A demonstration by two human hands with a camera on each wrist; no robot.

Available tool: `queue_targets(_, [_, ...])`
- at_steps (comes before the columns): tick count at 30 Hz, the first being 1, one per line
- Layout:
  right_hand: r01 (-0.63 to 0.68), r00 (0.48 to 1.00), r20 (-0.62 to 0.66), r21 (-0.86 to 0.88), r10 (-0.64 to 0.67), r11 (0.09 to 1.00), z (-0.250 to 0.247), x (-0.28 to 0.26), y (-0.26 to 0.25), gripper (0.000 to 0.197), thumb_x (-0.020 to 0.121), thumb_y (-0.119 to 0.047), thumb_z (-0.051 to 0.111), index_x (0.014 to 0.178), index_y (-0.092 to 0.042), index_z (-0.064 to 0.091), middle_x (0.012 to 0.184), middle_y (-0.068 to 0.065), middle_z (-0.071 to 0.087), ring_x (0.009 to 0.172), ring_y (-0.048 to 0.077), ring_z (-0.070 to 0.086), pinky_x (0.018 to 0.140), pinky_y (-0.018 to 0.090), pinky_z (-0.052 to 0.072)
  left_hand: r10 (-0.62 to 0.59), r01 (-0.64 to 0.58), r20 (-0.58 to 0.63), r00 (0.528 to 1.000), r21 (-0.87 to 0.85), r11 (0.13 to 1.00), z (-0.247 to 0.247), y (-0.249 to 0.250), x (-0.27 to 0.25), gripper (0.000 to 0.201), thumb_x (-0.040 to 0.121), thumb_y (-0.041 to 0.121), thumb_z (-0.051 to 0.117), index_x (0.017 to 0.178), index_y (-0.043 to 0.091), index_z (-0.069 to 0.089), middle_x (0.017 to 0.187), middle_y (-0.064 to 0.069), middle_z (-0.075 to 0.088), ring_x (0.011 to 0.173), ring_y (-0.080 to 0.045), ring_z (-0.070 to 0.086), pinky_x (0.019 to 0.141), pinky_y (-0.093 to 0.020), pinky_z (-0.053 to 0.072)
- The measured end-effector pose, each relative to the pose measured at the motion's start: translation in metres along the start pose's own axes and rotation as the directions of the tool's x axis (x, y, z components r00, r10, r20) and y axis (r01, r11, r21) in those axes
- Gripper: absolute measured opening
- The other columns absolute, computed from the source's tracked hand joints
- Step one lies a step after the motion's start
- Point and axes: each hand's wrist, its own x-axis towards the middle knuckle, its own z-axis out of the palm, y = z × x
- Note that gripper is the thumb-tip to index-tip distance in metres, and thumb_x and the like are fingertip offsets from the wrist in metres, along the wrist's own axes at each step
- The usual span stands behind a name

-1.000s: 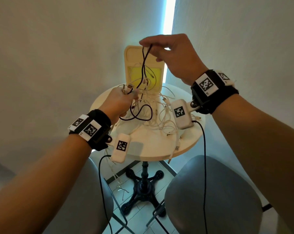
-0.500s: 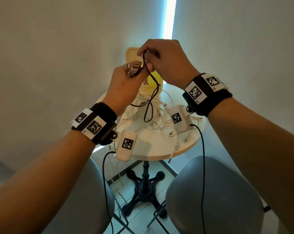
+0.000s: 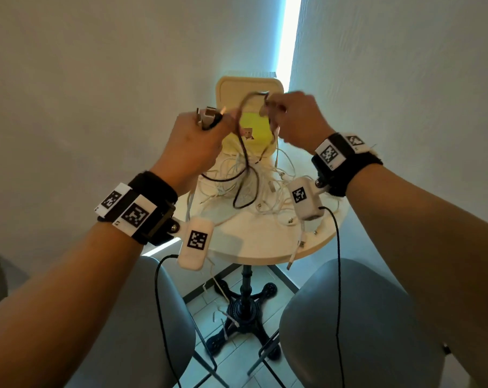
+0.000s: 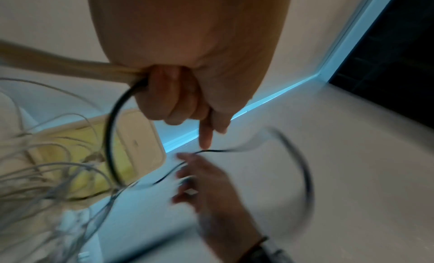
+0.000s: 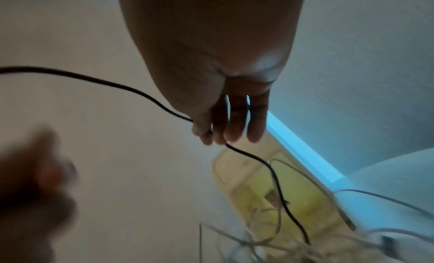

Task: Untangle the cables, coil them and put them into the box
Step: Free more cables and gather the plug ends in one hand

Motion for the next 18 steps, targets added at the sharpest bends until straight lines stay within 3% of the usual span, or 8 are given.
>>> queue_targets(3, [0.096, 0.959, -0.276, 0.09, -0.068, 0.991, -0.03, 0.008, -0.022, 0.023, 0.101, -0.012, 0.053, 0.1, -0.009, 0.076, 0.077, -0.011, 0.057, 0.064, 0.004, 0.054, 0.06, 0.017, 0.043, -0.117, 0.116, 0.034, 0.993, 0.04, 0.992, -0.007, -0.016, 0.0, 0.048, 0.106, 0.042, 0.064, 0.089, -0.002, 0.071, 0.054, 0.001, 0.026, 0.048, -0.018, 0.018, 0.047, -0.028, 0.015])
queue_targets(5, [0.105, 0.946, -0.323, 0.221, -0.028, 0.97, -0.043, 0.008, -0.037, 0.017, 0.093, -0.009, 0.059, 0.088, -0.003, 0.074, 0.078, 0.002, 0.05, 0.058, 0.024, 0.05, 0.049, 0.03, 0.039, -0.169, 0.168, 0.028, 0.985, 0.022, 0.985, -0.011, -0.022, -0.002, 0.05, 0.106, 0.048, 0.062, 0.082, 0.004, 0.069, 0.053, 0.003, 0.029, 0.046, -0.016, 0.021, 0.046, -0.027, 0.017])
queue_targets(7, [0.097, 0.955, -0.296, 0.295, -0.005, 0.951, -0.051, 0.002, -0.046, 0.014, 0.091, -0.011, 0.059, 0.086, -0.005, 0.071, 0.085, 0.01, 0.05, 0.062, 0.035, 0.051, 0.047, 0.032, 0.039, -0.207, 0.208, 0.023, 0.978, -0.015, 0.978, -0.014, -0.025, -0.002, 0.054, 0.107, 0.053, 0.056, 0.076, 0.01, 0.065, 0.052, 0.004, 0.031, 0.045, -0.013, 0.023, 0.044, -0.025, 0.019])
queue_targets(9, [0.151, 0.96, -0.271, 0.298, -0.069, 0.943, -0.056, -0.006, -0.053, 0.016, 0.095, -0.013, 0.054, 0.089, -0.008, 0.068, 0.081, 0.008, 0.056, 0.063, 0.029, 0.057, 0.048, 0.032, 0.044, -0.239, 0.238, -0.002, 0.971, -0.066, 0.969, -0.019, -0.024, -0.001, 0.058, 0.108, 0.057, 0.051, 0.072, 0.013, 0.063, 0.052, 0.004, 0.031, 0.045, -0.013, 0.023, 0.042, -0.024, 0.019])
queue_targets(11, [0.177, 0.968, -0.23, 0.333, -0.102, 0.926, -0.06, -0.013, -0.058, 0.018, 0.095, -0.01, 0.049, 0.089, 0.0, 0.063, 0.073, 0.002, 0.059, 0.058, 0.023, 0.058, 0.048, 0.031, 0.046, -0.245, 0.24, -0.043, 0.968, -0.108, 0.965, -0.026, -0.023, 0.001, 0.062, 0.107, 0.061, 0.048, 0.068, 0.014, 0.061, 0.052, 0.002, 0.03, 0.045, -0.014, 0.022, 0.041, -0.023, 0.018])
queue_targets(14, [0.194, 0.975, -0.14, 0.156, -0.173, 0.968, -0.065, -0.024, -0.067, 0.025, 0.105, -0.013, 0.048, 0.099, -0.001, 0.068, 0.069, 0.003, 0.068, 0.043, 0.027, 0.063, 0.042, 0.039, 0.054, -0.215, 0.201, -0.1, 0.972, -0.13, 0.971, -0.039, -0.017, 0.005, 0.064, 0.106, 0.065, 0.047, 0.064, 0.018, 0.054, 0.056, -0.002, 0.033, 0.044, -0.016, 0.026, 0.04, -0.023, 0.019])
queue_targets(16, [0.135, 0.991, -0.044, 0.183, -0.129, 0.974, -0.066, -0.032, -0.073, 0.025, 0.107, -0.015, 0.05, 0.101, -0.002, 0.07, 0.066, 0.004, 0.069, 0.041, 0.029, 0.062, 0.043, 0.04, 0.054, -0.207, 0.183, -0.14, 0.968, -0.168, 0.969, -0.047, -0.011, 0.008, 0.058, 0.105, 0.062, 0.052, 0.063, 0.022, 0.049, 0.058, 0.0, 0.035, 0.045, -0.015, 0.028, 0.042, -0.025, 0.018])
queue_targets(18, [0.015, 0.989, 0.138, 0.249, -0.051, 0.968, -0.06, -0.043, -0.076, 0.023, 0.107, -0.013, 0.052, 0.102, 0.0, 0.07, 0.064, 0.008, 0.07, 0.041, 0.031, 0.062, 0.048, 0.04, 0.056, -0.217, 0.174, -0.18, 0.959, -0.225, 0.959, -0.055, -0.005, 0.01, 0.048, 0.104, 0.05, 0.063, 0.067, 0.026, 0.045, 0.058, 0.004, 0.034, 0.046, -0.012, 0.027, 0.042, -0.026, 0.018])
